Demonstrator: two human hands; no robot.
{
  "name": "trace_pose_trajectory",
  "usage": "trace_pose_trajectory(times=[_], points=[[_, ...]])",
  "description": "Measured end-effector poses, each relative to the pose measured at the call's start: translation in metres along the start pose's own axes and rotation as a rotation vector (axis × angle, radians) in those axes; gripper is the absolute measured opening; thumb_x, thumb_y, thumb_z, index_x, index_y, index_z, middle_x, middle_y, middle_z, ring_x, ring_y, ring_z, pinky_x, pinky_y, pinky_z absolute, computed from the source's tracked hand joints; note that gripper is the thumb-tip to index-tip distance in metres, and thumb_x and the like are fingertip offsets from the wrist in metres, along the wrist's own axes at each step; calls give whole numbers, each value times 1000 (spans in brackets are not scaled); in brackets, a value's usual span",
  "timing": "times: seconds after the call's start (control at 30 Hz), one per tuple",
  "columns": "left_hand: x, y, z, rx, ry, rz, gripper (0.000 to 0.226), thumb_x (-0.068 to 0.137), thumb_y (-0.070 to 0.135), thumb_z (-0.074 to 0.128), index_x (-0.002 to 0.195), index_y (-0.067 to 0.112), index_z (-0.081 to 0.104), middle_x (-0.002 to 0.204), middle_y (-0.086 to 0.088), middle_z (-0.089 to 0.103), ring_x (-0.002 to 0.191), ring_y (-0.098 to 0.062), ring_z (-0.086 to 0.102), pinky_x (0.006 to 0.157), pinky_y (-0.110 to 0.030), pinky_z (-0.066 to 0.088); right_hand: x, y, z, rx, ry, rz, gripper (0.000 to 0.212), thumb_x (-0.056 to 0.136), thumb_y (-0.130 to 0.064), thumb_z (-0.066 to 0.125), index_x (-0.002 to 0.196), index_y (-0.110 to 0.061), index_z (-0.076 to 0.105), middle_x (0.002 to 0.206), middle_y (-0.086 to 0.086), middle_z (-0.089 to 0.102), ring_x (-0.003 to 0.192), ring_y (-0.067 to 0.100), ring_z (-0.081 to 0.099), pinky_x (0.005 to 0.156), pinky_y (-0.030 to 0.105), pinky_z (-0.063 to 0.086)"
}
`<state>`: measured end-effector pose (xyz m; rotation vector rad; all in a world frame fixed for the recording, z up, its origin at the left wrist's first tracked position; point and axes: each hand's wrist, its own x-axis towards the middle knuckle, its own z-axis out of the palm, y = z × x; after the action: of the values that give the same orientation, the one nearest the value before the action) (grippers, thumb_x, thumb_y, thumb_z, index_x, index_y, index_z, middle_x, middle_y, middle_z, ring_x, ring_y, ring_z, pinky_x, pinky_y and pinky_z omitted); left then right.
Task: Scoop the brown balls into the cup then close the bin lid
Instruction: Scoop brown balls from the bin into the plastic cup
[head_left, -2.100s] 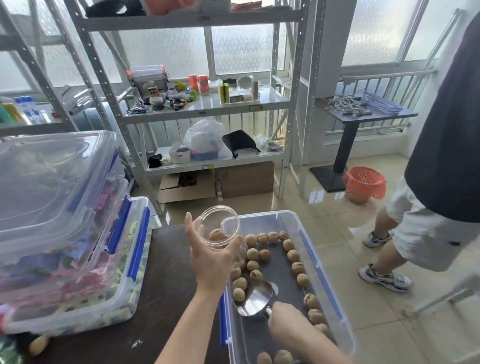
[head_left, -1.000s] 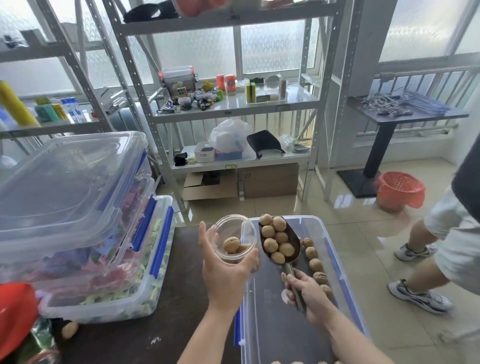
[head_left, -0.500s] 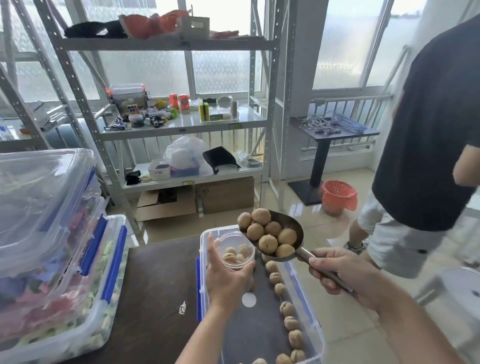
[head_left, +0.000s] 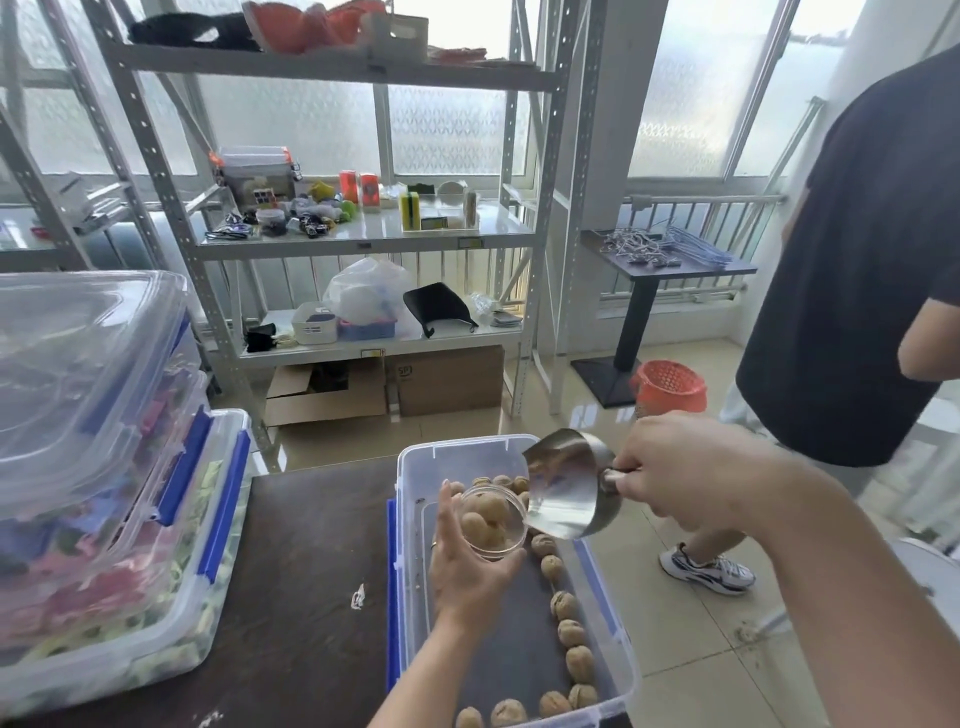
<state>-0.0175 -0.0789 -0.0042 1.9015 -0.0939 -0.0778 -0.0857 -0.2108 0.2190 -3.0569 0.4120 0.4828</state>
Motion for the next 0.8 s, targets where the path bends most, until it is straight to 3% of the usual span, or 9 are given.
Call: trace_pose_trajectory(times=[0.07, 0.17, 0.27, 0.33, 0.5, 0.63, 0.7, 0.8], points=[[1, -2, -1, -2, 18, 1, 108, 59, 25, 83, 141, 39, 14, 134, 15, 46, 121, -15, 52, 91, -22, 34, -1, 4, -3, -23, 44, 25, 29, 92, -33, 45, 66, -18, 45, 81, 3, 59, 74, 24, 61, 66, 34, 47], [2, -2, -3, -27, 51, -9, 109, 58, 26, 84, 141, 39, 15, 133, 6, 52, 120, -20, 54, 93, -28, 37, 3, 17, 5, 37, 46, 96, 32, 93, -33, 44, 64, -18, 44, 74, 2, 60, 67, 22, 60, 61, 31, 45], [3, 2, -6, -74, 91, -15, 110, 59, 26, 85, 142, 39, 14, 125, 3, 55, 118, -23, 54, 97, -33, 38, 19, 26, 29, 170, -74, 113, 31, 96, -28, 44, 79, -9, 61, 81, 8, 73, 61, 22, 68, 56, 28, 52], [4, 6, -10, -122, 122, -1, 111, 58, 26, 85, 141, 42, 13, 121, 7, 51, 118, -22, 53, 99, -33, 39, 31, 25, 58, 305, -173, 107, 28, 95, -23, 44, 84, -6, 62, 81, 14, 75, 48, 18, 59, 42, 20, 44], [9, 22, -26, -195, 178, 77, 110, 60, 22, 85, 142, 38, 13, 142, -1, 44, 120, -12, 46, 100, -26, 32, 56, 5, 145, 471, -351, 130, 29, 92, -14, 43, 64, -12, 49, 56, 8, 56, 38, 12, 46, 38, 22, 37], [9, 34, -43, -206, 192, 146, 111, 61, 22, 85, 143, 37, 12, 146, -2, 38, 120, -8, 40, 106, -29, 31, 79, -15, 192, 639, -326, 191, 38, 95, -14, 38, 58, -20, 33, 63, 1, 44, 57, 20, 49, 50, 20, 38], [7, 37, -49, -201, 199, 161, 112, 60, 21, 85, 143, 36, 12, 146, -3, 37, 121, -7, 39, 109, -33, 32, 95, -25, 211, 801, -275, 272, 36, 96, -15, 38, 61, -20, 35, 70, 5, 49, 69, 22, 51, 45, 21, 39], [1, 35, -55, -192, 214, 171, 113, 59, 20, 86, 143, 36, 13, 145, -3, 38, 124, -9, 40, 111, -38, 34, 124, -41, 236, 1051, -216, 469, 27, 93, -18, 40, 67, -13, 46, 75, 13, 60, 65, 26, 55, 46, 25, 51]])
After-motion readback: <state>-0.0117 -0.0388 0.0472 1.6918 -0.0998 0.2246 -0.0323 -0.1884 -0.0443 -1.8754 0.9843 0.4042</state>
